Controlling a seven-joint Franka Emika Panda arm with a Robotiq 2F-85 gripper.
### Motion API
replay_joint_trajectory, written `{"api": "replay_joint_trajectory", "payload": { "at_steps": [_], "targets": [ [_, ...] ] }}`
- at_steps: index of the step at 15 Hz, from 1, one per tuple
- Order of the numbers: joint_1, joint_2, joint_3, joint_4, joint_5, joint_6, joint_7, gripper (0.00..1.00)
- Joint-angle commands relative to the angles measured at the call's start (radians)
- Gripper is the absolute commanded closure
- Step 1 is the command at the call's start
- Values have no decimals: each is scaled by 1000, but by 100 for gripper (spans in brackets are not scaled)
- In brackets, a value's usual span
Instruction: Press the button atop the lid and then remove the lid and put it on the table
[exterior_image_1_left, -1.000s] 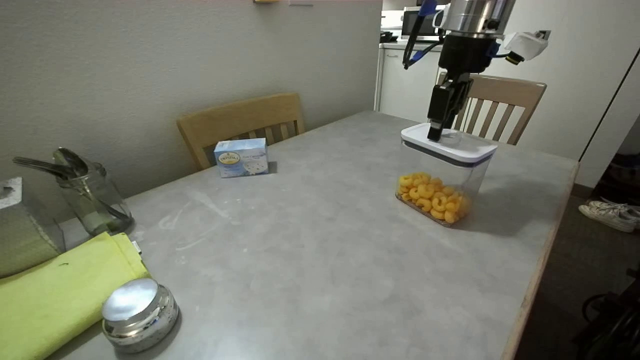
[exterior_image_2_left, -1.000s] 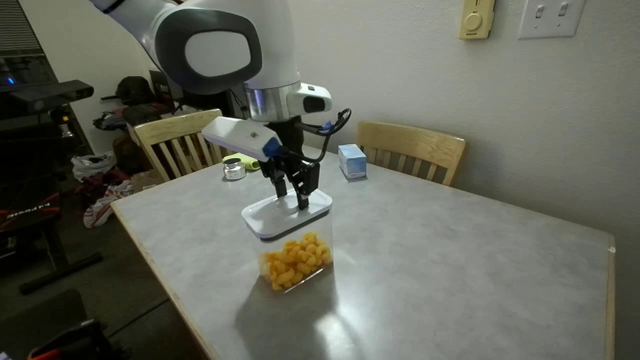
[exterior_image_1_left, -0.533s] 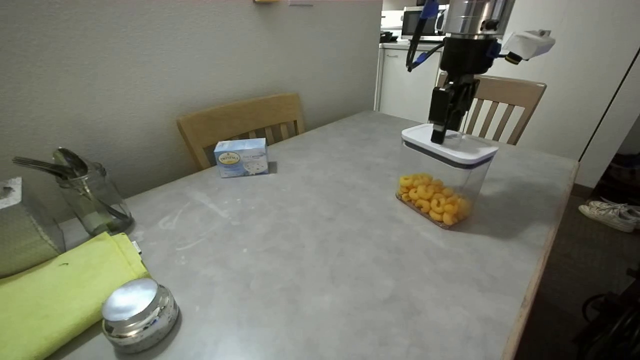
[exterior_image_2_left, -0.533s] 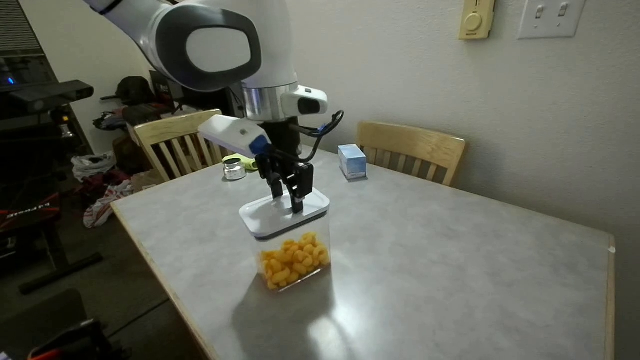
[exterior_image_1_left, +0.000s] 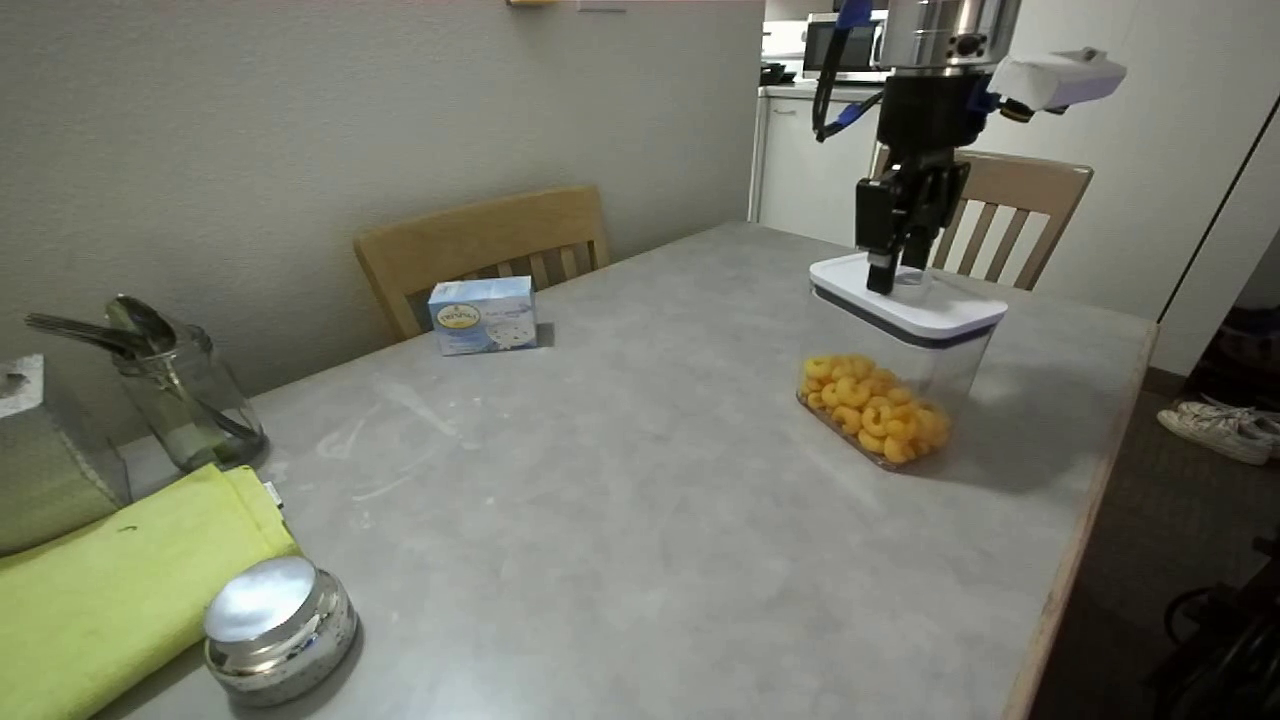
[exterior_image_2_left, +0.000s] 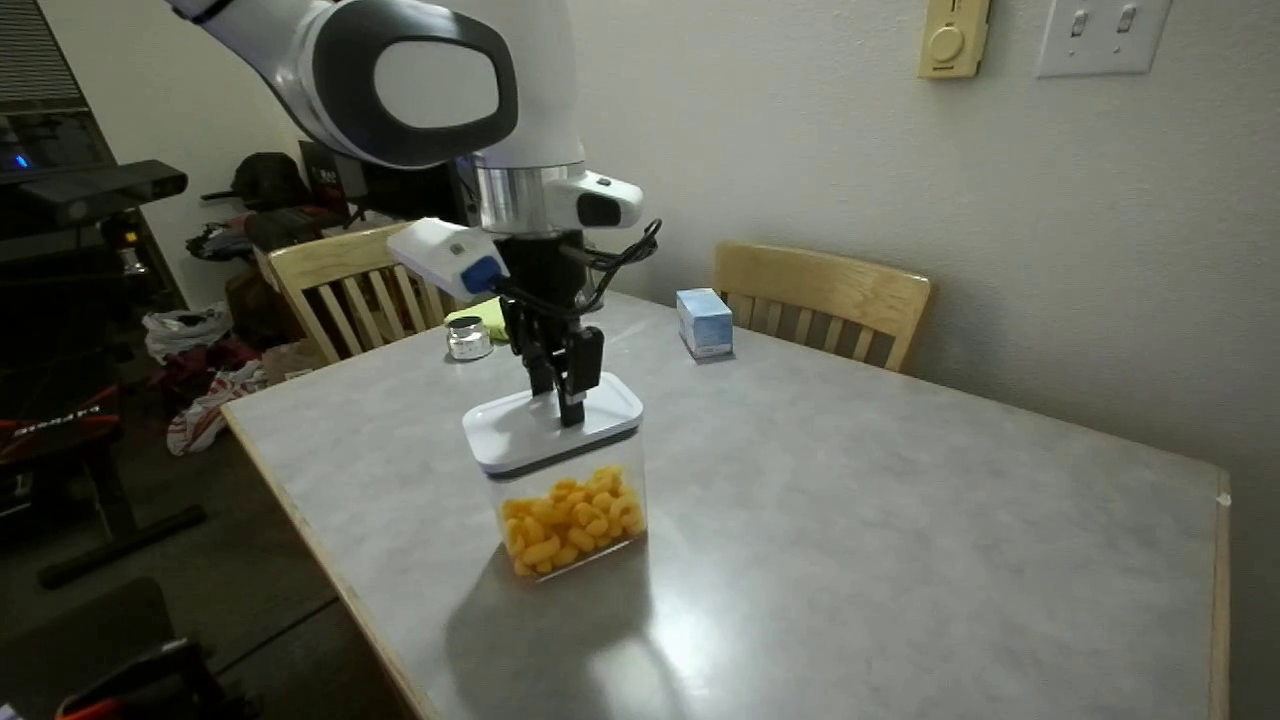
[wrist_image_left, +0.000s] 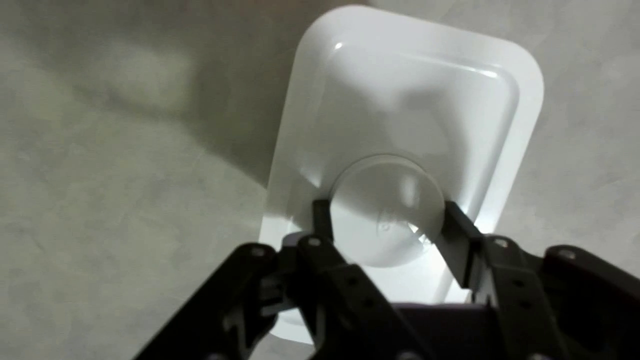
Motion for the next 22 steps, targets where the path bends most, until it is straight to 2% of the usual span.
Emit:
{"api": "replay_joint_trajectory", "payload": {
  "at_steps": [1, 7, 15, 22],
  "targets": [
    [8, -17, -1, 9, -41, -47, 53, 71],
    [6, -23, -8, 26, -159, -42, 44, 71],
    [12, -55, -5, 59, -233, -63, 42, 71],
    [39, -78, 27, 126, -266, -103, 52, 71]
  ]
}}
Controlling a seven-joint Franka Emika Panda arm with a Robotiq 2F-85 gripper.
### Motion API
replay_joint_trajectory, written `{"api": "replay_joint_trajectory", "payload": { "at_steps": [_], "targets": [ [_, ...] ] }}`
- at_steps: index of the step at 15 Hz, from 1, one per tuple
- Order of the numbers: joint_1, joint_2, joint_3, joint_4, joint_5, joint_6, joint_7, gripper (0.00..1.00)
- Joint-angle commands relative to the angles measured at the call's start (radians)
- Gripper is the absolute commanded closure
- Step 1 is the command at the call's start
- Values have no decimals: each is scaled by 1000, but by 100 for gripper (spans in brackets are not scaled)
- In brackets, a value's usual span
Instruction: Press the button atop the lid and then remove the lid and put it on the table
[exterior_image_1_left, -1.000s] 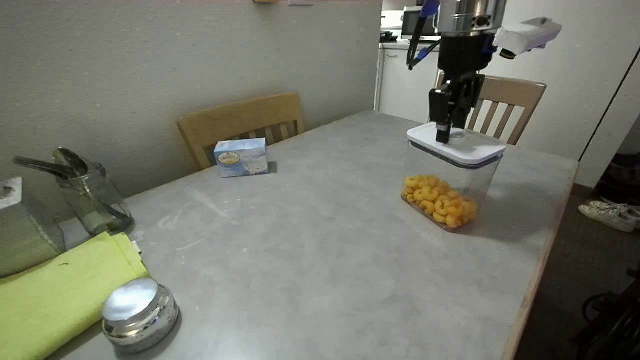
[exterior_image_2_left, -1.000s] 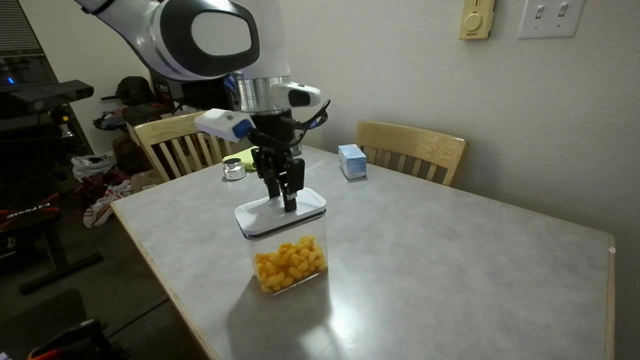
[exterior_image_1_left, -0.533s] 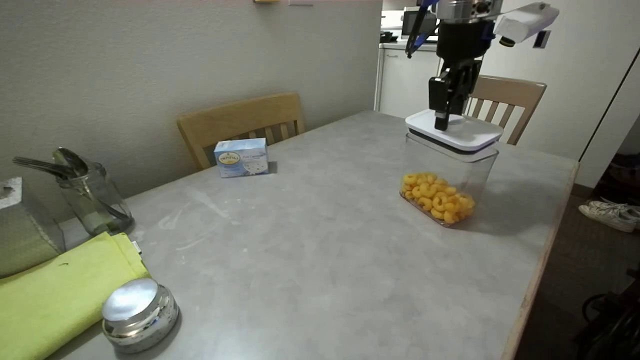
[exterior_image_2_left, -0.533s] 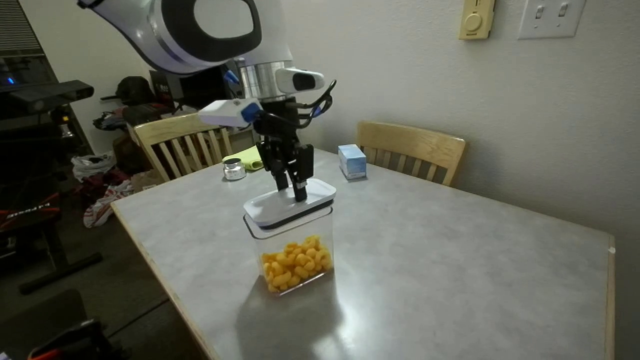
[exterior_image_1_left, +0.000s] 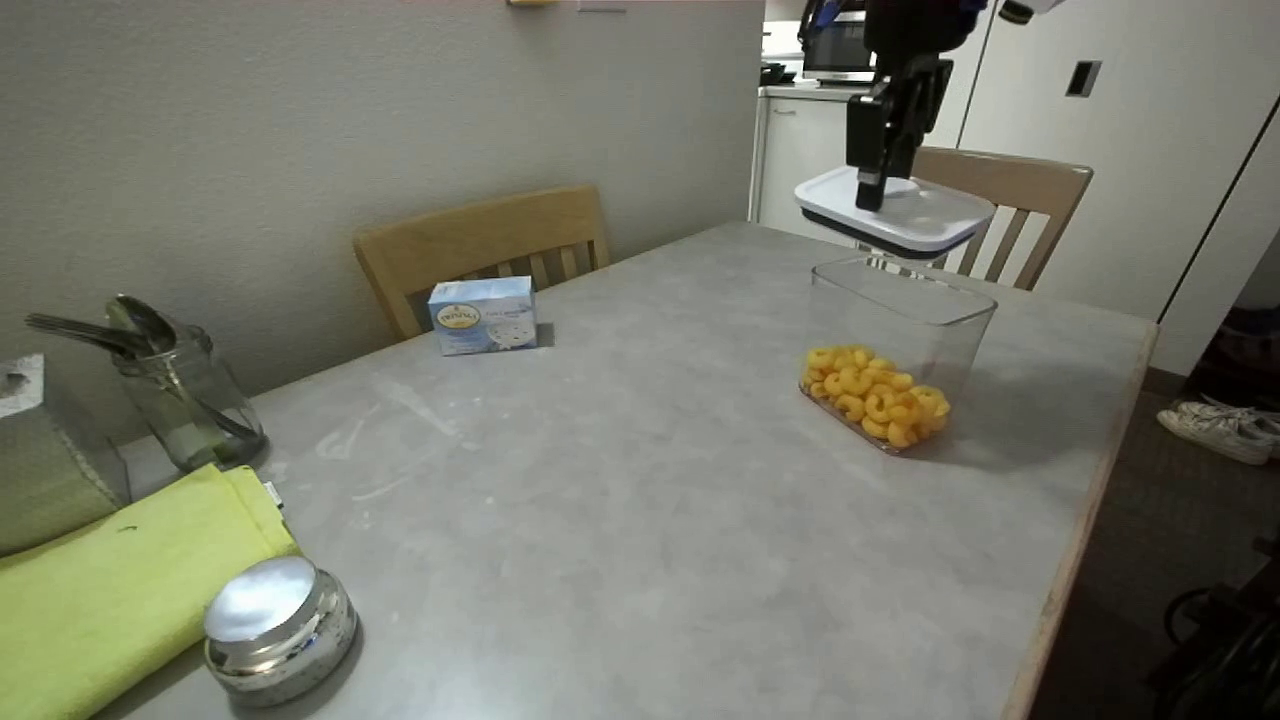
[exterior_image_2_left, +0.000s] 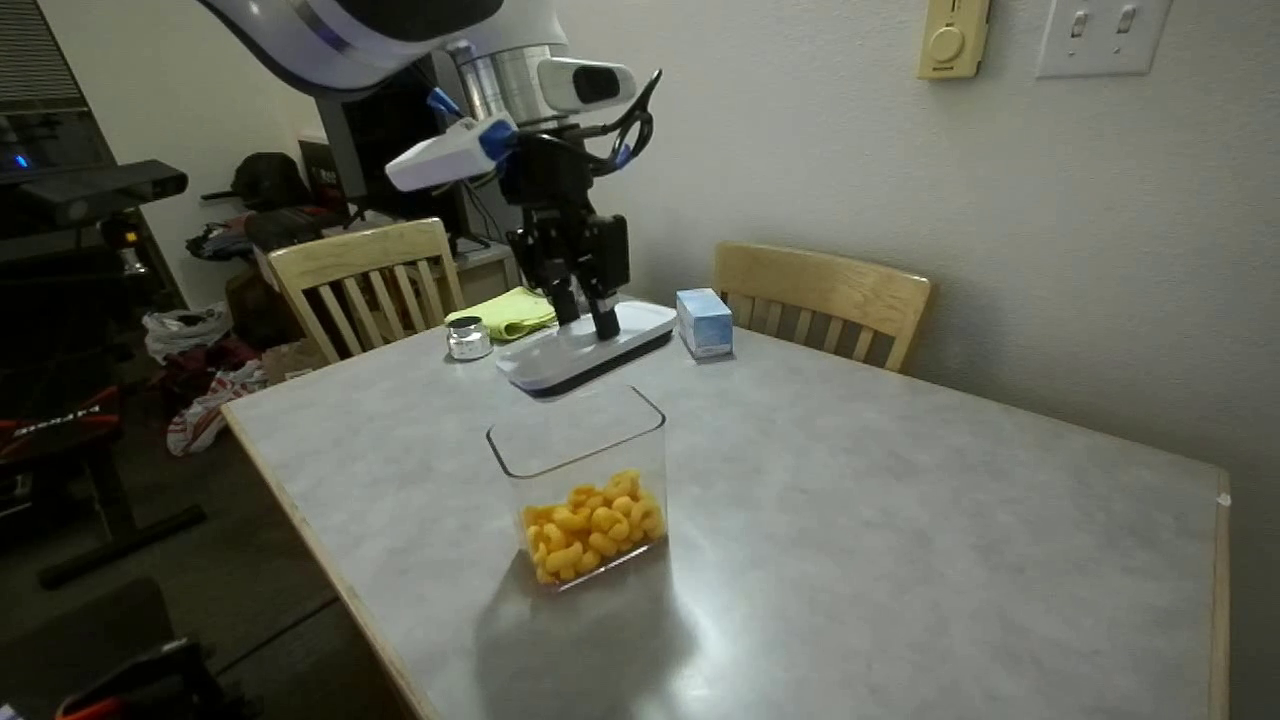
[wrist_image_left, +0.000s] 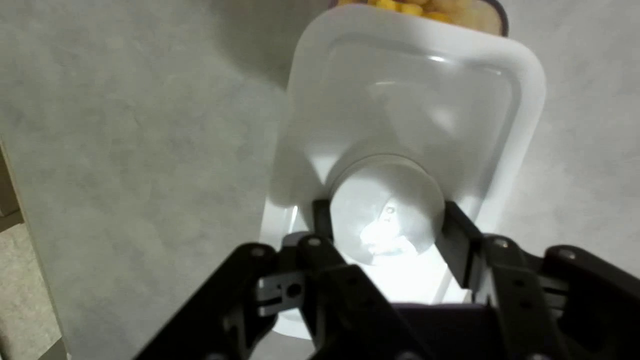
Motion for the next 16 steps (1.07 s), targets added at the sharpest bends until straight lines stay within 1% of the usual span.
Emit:
{"api": "replay_joint_trajectory", "payload": {
  "at_steps": [1, 6, 9, 13, 16],
  "targets": [
    [20, -4, 21, 49, -28, -41, -2, 71],
    [52, 38, 52, 99, -25, -30, 18, 71],
    [72, 85, 64, 132, -16, -21, 72, 71],
    [100, 183, 70, 189, 6, 1, 168, 71],
    [118, 268, 77, 241, 35, 23, 197, 71]
  ]
}}
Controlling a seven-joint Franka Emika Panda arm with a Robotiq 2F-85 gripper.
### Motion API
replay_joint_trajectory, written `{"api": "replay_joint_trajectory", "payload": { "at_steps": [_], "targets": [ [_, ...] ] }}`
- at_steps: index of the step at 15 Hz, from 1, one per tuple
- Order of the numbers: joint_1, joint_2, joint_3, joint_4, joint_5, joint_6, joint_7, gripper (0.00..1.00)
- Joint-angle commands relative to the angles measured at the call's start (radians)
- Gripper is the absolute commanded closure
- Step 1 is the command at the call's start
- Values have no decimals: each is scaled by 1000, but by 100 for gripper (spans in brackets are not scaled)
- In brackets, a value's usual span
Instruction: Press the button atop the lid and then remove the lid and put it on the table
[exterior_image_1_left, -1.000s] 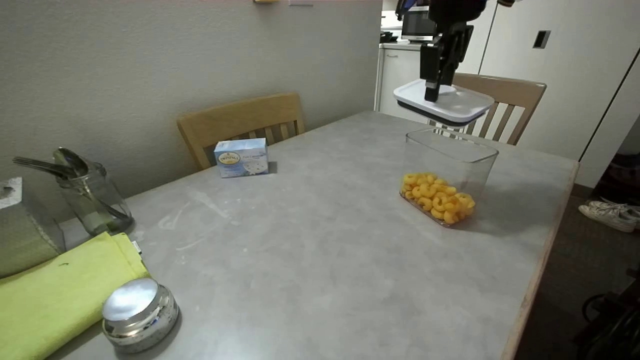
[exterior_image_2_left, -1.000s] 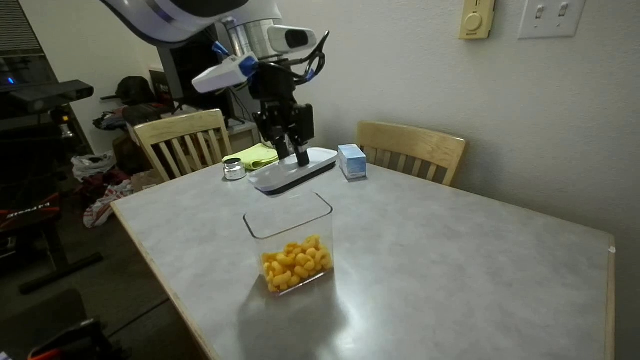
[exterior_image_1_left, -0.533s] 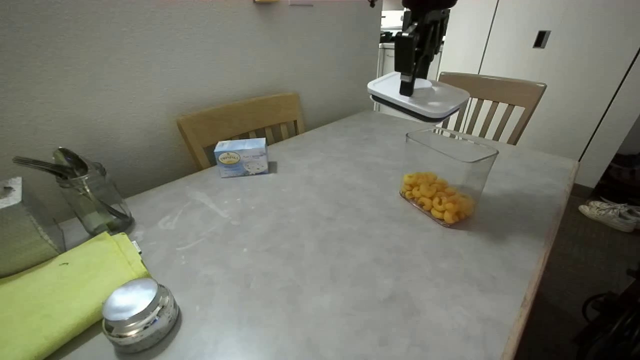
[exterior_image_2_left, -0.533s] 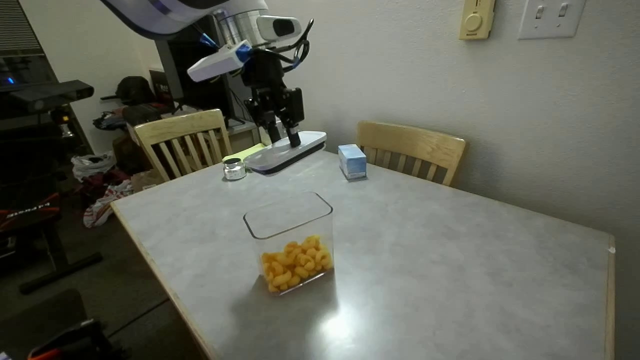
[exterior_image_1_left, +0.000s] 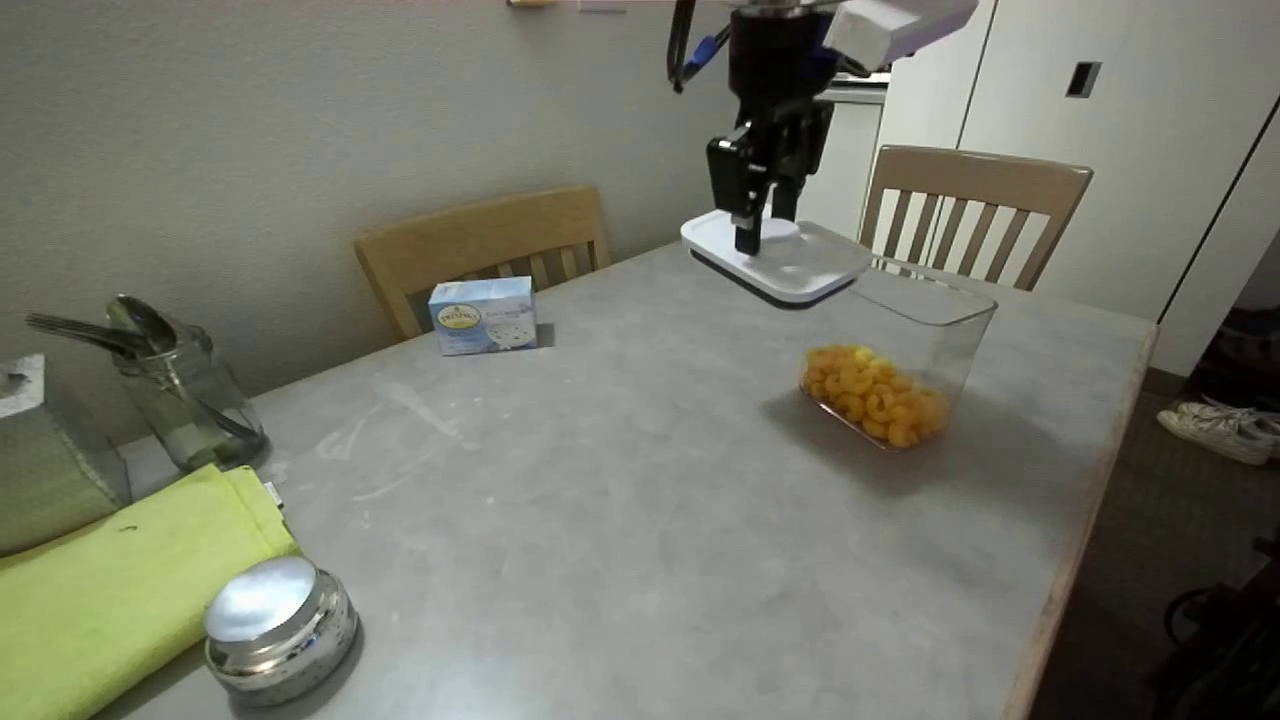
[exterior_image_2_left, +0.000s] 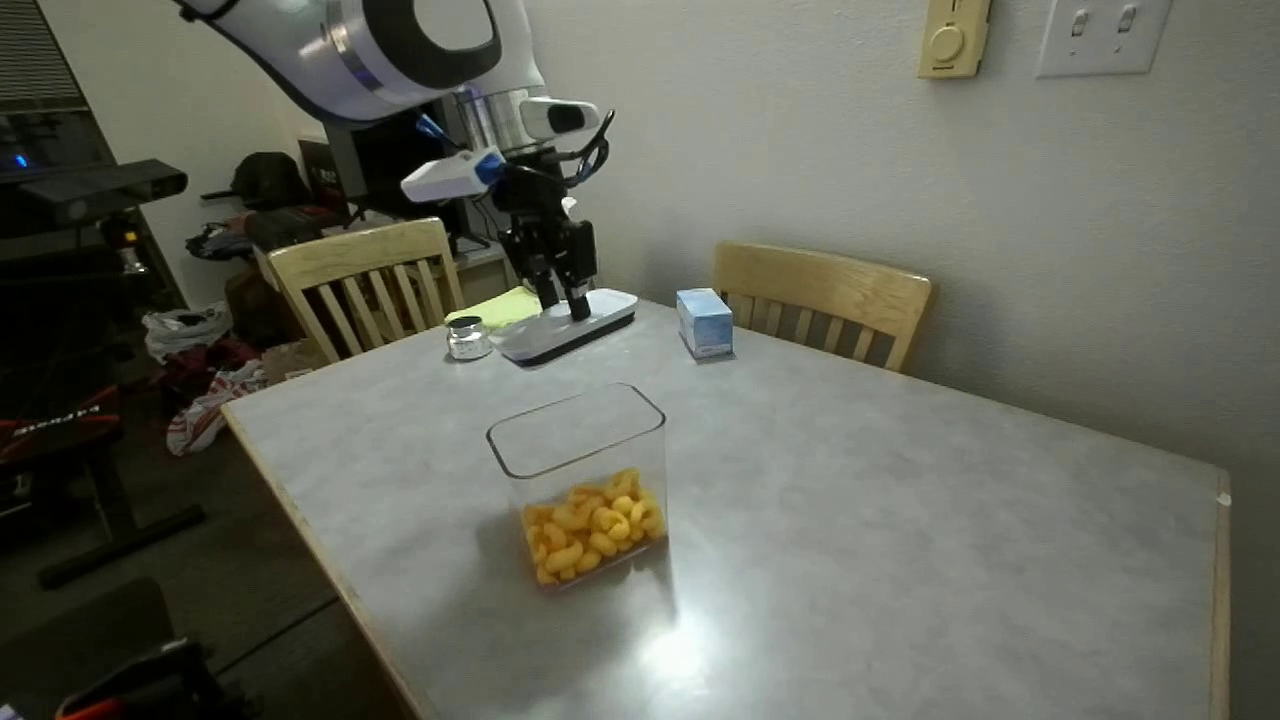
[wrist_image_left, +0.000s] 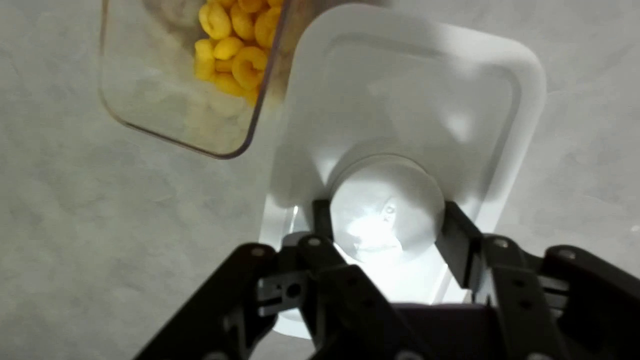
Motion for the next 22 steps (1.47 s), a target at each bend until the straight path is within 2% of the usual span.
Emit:
{"api": "replay_joint_trajectory", "payload": {
  "at_steps": [1, 5, 12, 16, 22],
  "targets": [
    [17, 115, 8, 90, 41, 23, 20, 71],
    [41, 246, 11, 165, 79, 18, 12, 71],
    [41, 409, 17, 235, 160, 20, -17, 71],
    [28, 443, 33, 235, 193, 44, -76, 71],
    [29, 422, 34, 223, 198, 50, -134, 71]
  ]
}}
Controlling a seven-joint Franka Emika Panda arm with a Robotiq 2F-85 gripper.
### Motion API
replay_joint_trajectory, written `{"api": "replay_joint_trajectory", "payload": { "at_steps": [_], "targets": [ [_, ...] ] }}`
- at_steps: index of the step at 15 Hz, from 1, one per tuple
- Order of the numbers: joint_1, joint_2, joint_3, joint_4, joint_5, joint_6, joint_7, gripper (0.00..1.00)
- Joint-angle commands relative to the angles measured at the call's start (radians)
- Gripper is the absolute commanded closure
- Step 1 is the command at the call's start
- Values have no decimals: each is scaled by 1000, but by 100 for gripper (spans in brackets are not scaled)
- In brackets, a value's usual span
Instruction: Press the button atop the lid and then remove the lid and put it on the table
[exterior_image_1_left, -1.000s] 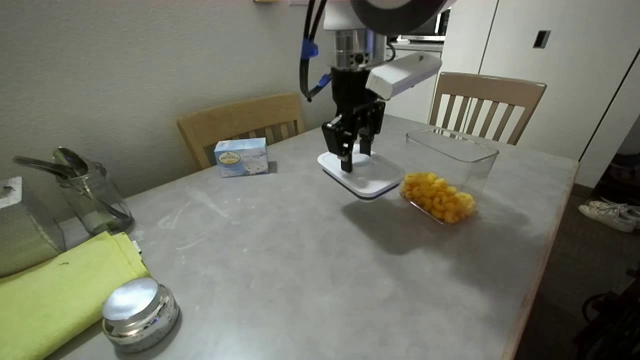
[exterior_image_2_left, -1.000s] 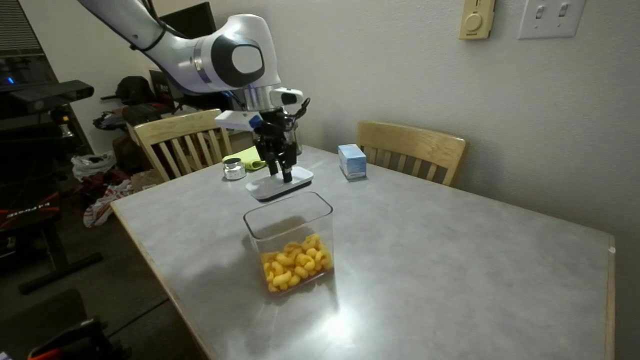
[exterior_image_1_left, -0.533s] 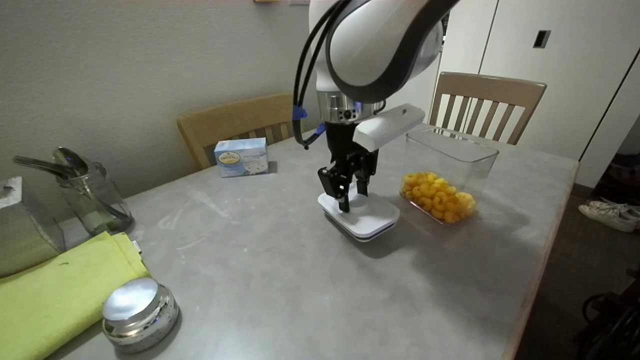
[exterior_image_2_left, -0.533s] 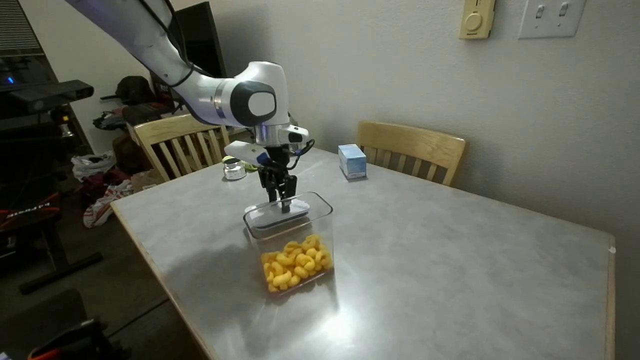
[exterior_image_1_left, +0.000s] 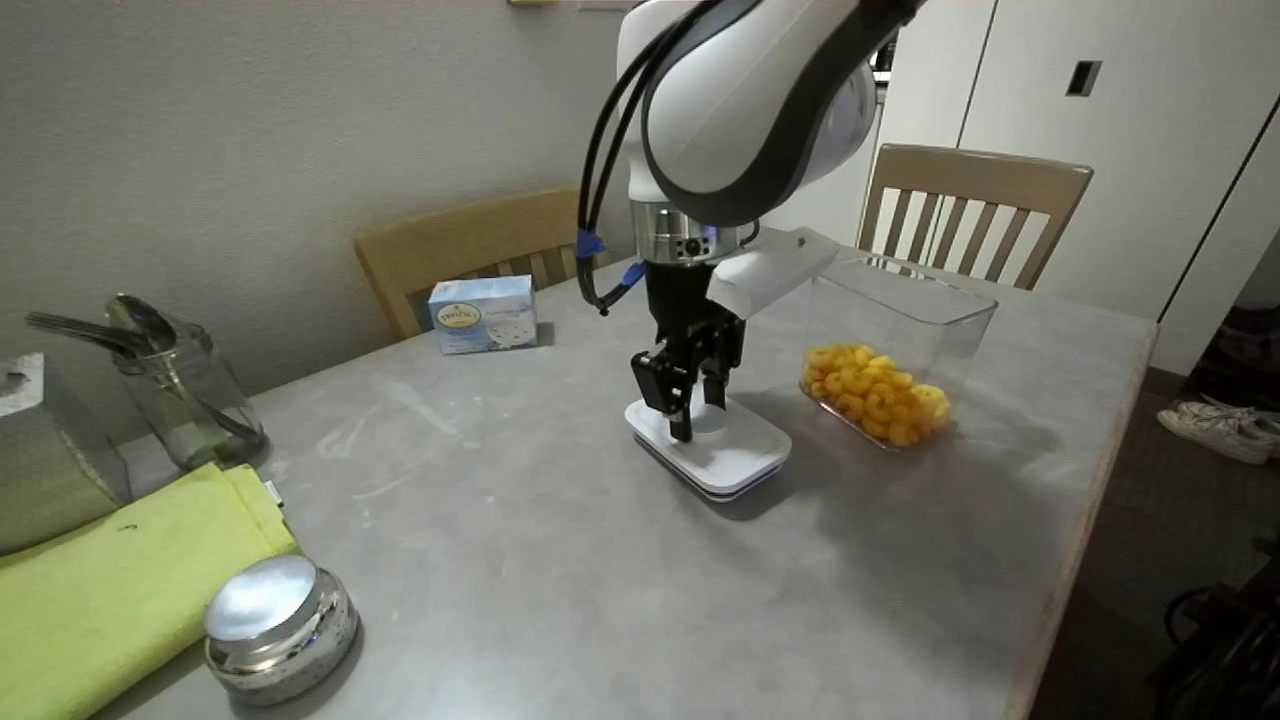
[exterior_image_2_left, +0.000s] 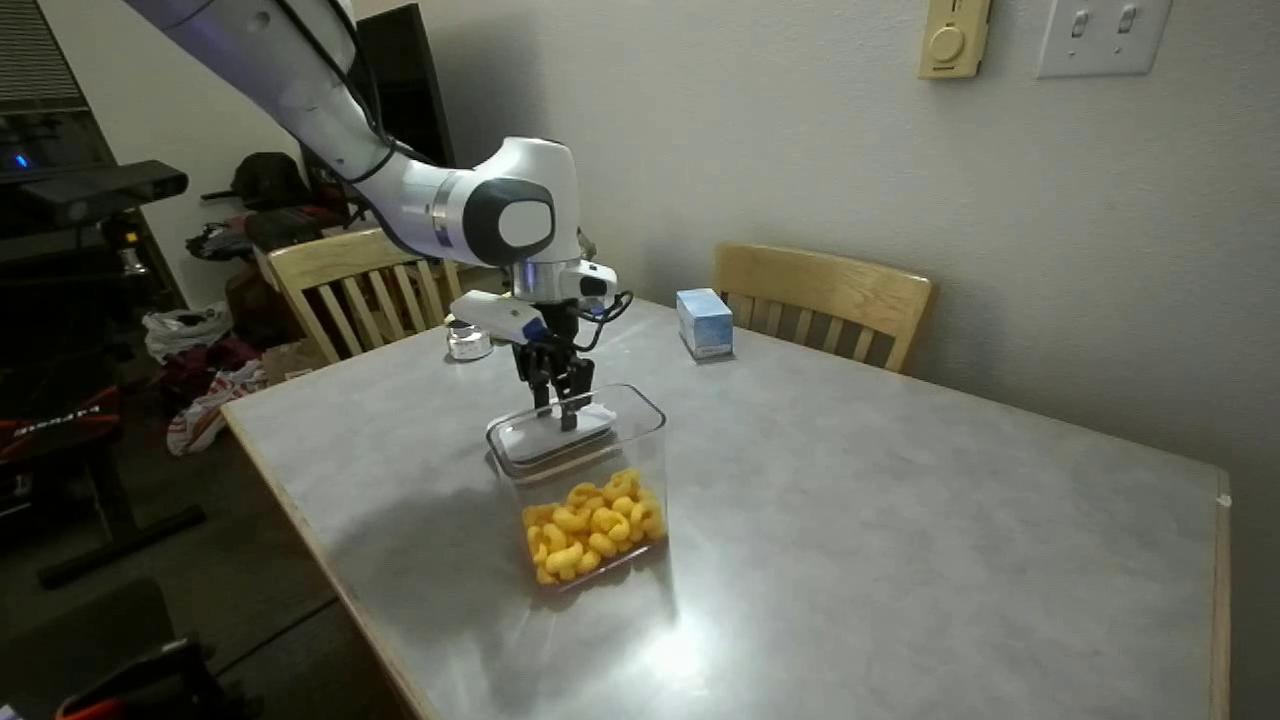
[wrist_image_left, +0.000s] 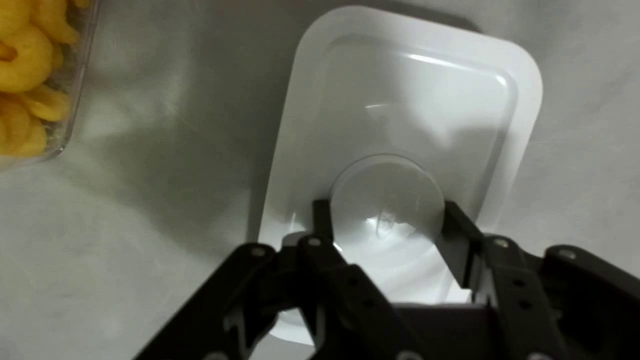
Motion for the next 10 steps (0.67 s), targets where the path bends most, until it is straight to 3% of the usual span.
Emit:
{"api": "replay_joint_trajectory", "payload": {
  "at_steps": [1, 2, 3, 4, 8, 10],
  "targets": [
    [-12, -9, 8, -3, 5, 7, -40, 71],
    [-10, -17, 4, -6, -1, 8, -42, 61],
    [-7, -19, -1, -6, -8, 4, -39, 59],
    [-7, -23, -3, -8, -11, 6, -39, 28],
    [-6, -41, -7, -15, -18, 7, -38, 2],
    [-2, -50, -13, -16, -23, -3, -31, 0]
  ]
}}
